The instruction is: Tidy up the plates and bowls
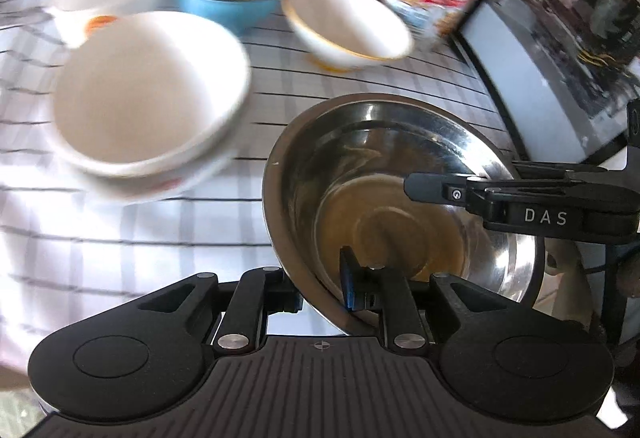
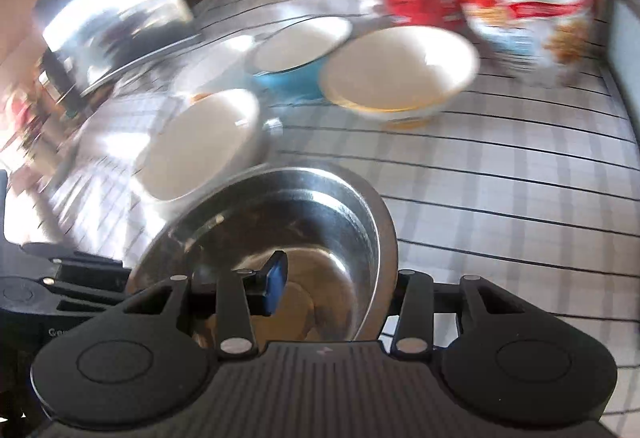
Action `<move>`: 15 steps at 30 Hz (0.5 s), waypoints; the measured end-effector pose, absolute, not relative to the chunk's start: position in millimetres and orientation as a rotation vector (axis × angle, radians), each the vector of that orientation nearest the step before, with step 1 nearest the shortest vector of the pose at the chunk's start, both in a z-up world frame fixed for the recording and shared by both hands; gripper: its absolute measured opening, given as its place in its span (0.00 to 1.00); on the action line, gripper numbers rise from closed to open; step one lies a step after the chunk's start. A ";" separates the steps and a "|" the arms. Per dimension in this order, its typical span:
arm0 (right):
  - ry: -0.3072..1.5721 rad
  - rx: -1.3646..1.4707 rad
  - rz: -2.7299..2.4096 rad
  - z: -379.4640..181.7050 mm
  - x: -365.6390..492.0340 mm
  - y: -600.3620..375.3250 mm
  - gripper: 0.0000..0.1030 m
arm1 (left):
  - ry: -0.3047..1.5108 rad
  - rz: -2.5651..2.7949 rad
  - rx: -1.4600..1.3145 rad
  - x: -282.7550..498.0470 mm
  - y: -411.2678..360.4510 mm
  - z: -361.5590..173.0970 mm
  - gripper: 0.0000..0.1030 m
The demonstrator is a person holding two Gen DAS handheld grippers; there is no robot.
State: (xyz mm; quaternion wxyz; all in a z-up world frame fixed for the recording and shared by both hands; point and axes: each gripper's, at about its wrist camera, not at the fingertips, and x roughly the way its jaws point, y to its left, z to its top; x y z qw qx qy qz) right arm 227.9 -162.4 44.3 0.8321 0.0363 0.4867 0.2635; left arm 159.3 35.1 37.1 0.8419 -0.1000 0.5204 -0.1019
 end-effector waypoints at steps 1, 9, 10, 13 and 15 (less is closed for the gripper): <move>1.036 0.067 0.580 44.2 227.2 -152.7 0.41 | 1.093 -0.193 -0.212 155.2 43.1 39.9 0.19; 1.039 -0.004 0.727 51.4 215.5 -77.5 0.41 | 1.062 -0.072 -0.260 125.4 109.3 58.5 0.19; 1.035 -0.009 0.739 53.6 215.1 -70.5 0.41 | 1.054 -0.064 -0.268 120.7 116.6 60.1 0.19; 1.017 -0.025 0.763 61.8 212.1 -49.3 0.41 | 1.026 -0.041 -0.289 111.1 135.0 64.7 0.19; 0.999 -0.034 0.768 69.0 211.0 -37.1 0.41 | 1.004 -0.036 -0.302 107.6 146.5 68.3 0.19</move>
